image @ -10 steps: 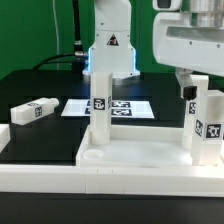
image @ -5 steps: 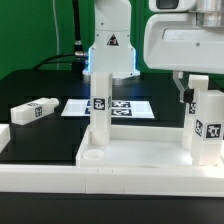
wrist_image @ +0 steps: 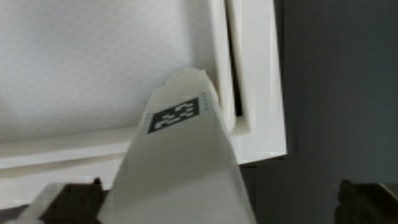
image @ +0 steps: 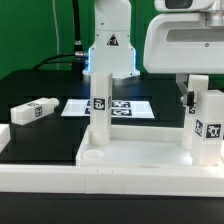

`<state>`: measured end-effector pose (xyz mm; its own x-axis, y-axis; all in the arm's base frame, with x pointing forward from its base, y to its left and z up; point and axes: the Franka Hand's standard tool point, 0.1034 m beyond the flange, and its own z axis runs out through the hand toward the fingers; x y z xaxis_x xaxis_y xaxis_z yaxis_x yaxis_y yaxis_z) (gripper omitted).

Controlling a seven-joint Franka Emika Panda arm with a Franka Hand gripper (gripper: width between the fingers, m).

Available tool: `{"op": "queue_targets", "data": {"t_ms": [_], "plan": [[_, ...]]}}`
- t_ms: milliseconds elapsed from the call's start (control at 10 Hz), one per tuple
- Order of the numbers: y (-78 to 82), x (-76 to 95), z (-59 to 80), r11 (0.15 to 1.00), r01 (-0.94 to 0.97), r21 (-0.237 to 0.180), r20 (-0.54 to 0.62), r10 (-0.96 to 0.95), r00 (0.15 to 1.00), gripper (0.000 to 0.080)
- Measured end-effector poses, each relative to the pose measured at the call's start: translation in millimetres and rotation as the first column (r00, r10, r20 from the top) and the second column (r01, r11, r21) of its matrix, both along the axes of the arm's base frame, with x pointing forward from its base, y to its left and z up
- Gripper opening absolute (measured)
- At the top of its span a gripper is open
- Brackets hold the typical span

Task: Assemble desk

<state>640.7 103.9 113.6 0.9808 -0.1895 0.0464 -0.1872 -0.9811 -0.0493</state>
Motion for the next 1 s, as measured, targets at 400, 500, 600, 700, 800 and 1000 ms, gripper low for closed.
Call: {"op": "queue_targets", "data": {"t_ms": [400,500,600,700,800,1000], "plan": [[-3.4,0.3,-0.3,0.994,-0.105,-0.008,0.003,0.105,0.994,0.0388],[-3.7,0.3,-0.4,0.994,-0.105,-0.008,0.003,0.105,0.995,0.0289],[-3.7,0.3,-0.4,0.994,-0.104,-0.008,0.003,0.105,0.995,0.0289],[-3.8,0.3,-0.4,0.995,-0.103,-0.007,0.003,0.103,0.995,0.0289],[-3.9,0.3,-0.4,0.996,-0.084,-0.006,0.002,0.084,0.996,0.0289],[-3.9,0.3,-0.4,1.0,0.008,0.0,-0.001,-0.008,1.0,0.0289]]}}
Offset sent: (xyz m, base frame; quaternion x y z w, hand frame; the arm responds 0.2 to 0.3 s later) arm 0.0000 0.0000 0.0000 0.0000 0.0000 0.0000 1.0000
